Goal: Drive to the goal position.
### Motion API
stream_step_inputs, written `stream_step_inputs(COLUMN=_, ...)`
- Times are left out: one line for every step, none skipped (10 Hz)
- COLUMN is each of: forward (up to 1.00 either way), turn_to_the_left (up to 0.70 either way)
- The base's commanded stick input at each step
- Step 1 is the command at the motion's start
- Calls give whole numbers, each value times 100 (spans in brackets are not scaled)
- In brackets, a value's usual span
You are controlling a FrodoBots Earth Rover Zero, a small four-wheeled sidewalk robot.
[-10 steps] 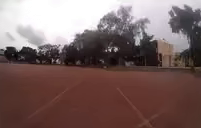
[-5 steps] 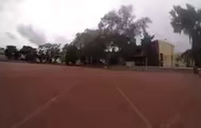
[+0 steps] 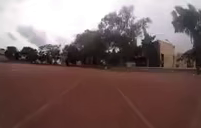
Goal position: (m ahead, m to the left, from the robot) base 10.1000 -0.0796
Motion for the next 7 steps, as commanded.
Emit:
stream_step_inputs(forward=50, turn_to_the_left=0)
stream_step_inputs(forward=50, turn_to_the_left=0)
stream_step_inputs(forward=50, turn_to_the_left=0)
stream_step_inputs(forward=50, turn_to_the_left=0)
stream_step_inputs(forward=50, turn_to_the_left=0)
stream_step_inputs(forward=50, turn_to_the_left=0)
stream_step_inputs(forward=50, turn_to_the_left=0)
